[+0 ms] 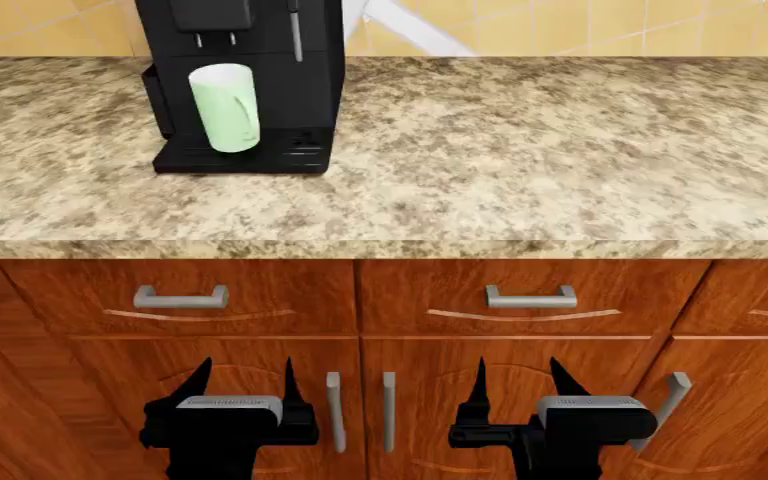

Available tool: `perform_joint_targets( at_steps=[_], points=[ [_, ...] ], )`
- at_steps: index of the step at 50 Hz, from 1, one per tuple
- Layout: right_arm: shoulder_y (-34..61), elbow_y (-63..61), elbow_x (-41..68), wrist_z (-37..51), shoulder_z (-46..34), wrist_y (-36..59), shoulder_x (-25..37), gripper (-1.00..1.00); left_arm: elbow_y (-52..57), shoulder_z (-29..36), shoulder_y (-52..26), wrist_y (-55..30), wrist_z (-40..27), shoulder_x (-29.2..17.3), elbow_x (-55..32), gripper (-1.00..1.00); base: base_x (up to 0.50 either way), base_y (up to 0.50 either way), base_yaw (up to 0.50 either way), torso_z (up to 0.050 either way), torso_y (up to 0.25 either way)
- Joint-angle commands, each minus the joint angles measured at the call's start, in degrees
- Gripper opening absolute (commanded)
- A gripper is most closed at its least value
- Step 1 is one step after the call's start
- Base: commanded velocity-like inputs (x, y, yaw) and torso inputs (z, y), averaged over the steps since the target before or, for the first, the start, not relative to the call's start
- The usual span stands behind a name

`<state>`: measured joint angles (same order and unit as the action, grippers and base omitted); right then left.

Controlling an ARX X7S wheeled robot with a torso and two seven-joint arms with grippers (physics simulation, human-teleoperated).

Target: Pick the mug from under the coffee machine dispenser and place it on the counter.

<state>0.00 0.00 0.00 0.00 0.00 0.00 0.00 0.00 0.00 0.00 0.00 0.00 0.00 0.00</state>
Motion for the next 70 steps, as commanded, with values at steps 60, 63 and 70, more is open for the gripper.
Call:
perform_joint_targets(
  at_steps=[60, 63, 70],
  points=[
    [-0.3, -0.5, 10.2, 2.4, -8.3, -3.4, 6.3, 1.00, -2.6, 7.1, -2.0, -1.2, -7.1, -5.6, -5.2, 1.00, 0.00, 0.21, 0.00, 0.005, 0.000],
    [-0.4, -0.9, 10.4, 2.7, -8.4, -3.3, 6.4, 1.00, -2.5, 7.5, -2.0, -1.6, -6.8, -5.8, -5.7, 1.00, 0.00, 0.00, 0.00, 0.050, 0.000],
    [-0.3, -0.5, 11.2, 3.3, -8.2, -3.6, 6.7, 1.00, -1.6, 7.6, -1.8, -2.0, -7.7, -6.1, -6.4, 1.00, 0.00, 0.00, 0.00, 0.050, 0.000]
  ],
)
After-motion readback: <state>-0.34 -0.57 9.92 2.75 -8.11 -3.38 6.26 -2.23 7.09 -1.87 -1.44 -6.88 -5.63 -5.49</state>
